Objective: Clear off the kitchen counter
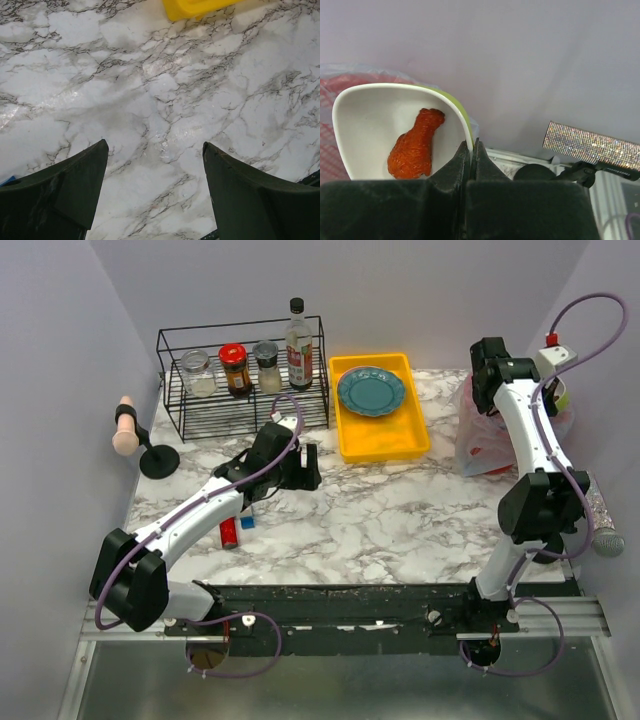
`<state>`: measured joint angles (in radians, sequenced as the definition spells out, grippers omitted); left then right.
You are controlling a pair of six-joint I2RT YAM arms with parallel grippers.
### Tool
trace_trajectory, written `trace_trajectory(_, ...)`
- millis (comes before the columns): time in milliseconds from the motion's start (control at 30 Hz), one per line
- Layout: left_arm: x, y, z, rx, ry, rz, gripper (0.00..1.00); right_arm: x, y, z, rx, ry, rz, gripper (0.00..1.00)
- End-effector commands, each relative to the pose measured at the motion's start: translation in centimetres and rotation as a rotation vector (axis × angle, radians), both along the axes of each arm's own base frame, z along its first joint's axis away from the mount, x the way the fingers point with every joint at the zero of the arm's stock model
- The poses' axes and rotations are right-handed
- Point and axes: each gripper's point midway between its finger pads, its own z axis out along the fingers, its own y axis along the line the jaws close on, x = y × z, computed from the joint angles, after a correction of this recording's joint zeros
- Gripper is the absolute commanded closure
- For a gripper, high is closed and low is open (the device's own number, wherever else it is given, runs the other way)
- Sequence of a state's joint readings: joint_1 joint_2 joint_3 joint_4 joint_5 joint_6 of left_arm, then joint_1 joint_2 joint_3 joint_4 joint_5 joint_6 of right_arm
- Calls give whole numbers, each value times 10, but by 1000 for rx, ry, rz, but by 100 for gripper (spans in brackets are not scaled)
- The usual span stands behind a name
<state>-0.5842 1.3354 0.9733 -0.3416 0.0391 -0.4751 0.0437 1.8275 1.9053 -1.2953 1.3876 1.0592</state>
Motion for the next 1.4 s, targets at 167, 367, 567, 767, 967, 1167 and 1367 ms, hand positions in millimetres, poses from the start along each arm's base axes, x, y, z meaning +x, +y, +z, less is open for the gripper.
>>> trace_trajectory(167,-5,-2,8,-6,-3,-43,13,2,-6,40,-261,98,-80,99)
trace_trajectory(367,-5,-3,9,-15,0,-40,13,9,-4,44,-265,162,-76,99)
trace_trajectory(567,-7,-9,9,-38,10,-54,13,17,-3,46,-272,259,-67,99)
trace_trajectory(767,-8,-6,7,-36,12,-50,13,20,-2,51,-271,403,-65,99)
trace_trajectory(967,-10,-9,8,-54,17,-52,13,25,-1,47,-269,561,-63,99)
trace_trajectory(1167,-11,-7,8,-48,16,-53,13,33,1,41,-270,740,-52,99)
trace_trajectory(1367,-12,-7,7,-55,16,-52,13,30,1,33,-277,886,-40,99)
